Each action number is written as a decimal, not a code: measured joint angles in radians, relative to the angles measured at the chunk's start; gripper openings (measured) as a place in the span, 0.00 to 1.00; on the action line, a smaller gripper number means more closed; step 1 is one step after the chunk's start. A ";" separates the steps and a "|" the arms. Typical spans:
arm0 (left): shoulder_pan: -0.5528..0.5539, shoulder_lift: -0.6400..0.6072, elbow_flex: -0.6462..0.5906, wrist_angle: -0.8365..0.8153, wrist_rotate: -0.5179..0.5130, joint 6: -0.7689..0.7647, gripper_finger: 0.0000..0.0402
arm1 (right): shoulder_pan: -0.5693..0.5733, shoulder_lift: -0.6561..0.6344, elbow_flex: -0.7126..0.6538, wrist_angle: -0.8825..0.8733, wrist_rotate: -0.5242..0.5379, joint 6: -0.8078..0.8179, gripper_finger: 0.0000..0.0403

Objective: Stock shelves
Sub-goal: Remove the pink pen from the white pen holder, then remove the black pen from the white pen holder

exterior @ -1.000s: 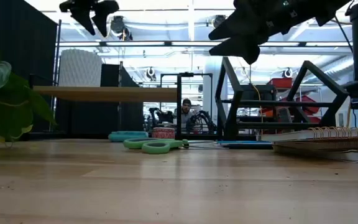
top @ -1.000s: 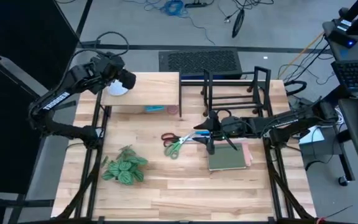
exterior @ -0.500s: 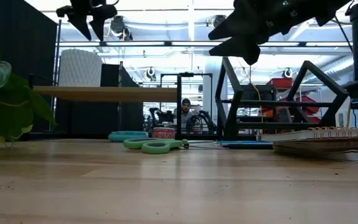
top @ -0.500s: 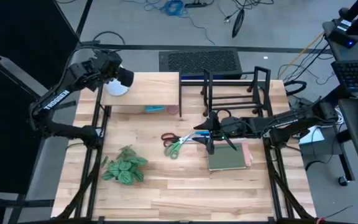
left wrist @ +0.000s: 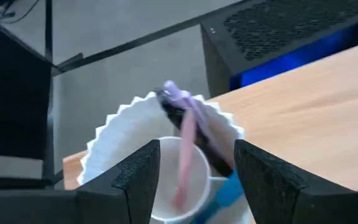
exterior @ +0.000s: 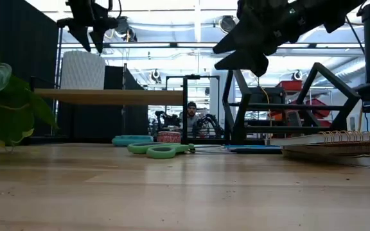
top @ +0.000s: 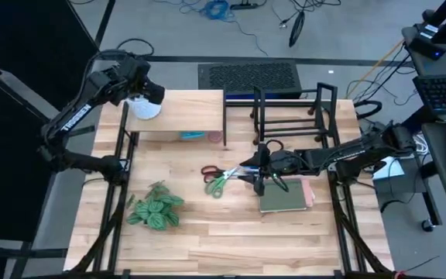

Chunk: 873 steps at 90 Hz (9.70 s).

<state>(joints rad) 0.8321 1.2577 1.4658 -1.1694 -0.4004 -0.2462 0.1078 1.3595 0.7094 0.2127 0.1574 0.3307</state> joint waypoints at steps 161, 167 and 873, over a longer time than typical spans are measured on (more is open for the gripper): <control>0.042 0.075 0.000 -0.027 0.003 0.106 0.00 | 0.000 0.000 0.000 0.023 0.005 0.002 0.58; 0.035 0.069 0.000 -0.030 0.004 0.106 0.00 | 0.000 0.000 0.000 0.023 0.005 0.002 0.58; -0.642 0.212 -0.064 0.447 0.485 0.279 0.04 | -0.186 0.017 0.024 -0.725 -0.080 -0.294 0.44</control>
<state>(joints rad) 0.1903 1.4693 1.4022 -0.7220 0.0849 0.0330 -0.0779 1.3762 0.7333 -0.5120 0.0770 0.0365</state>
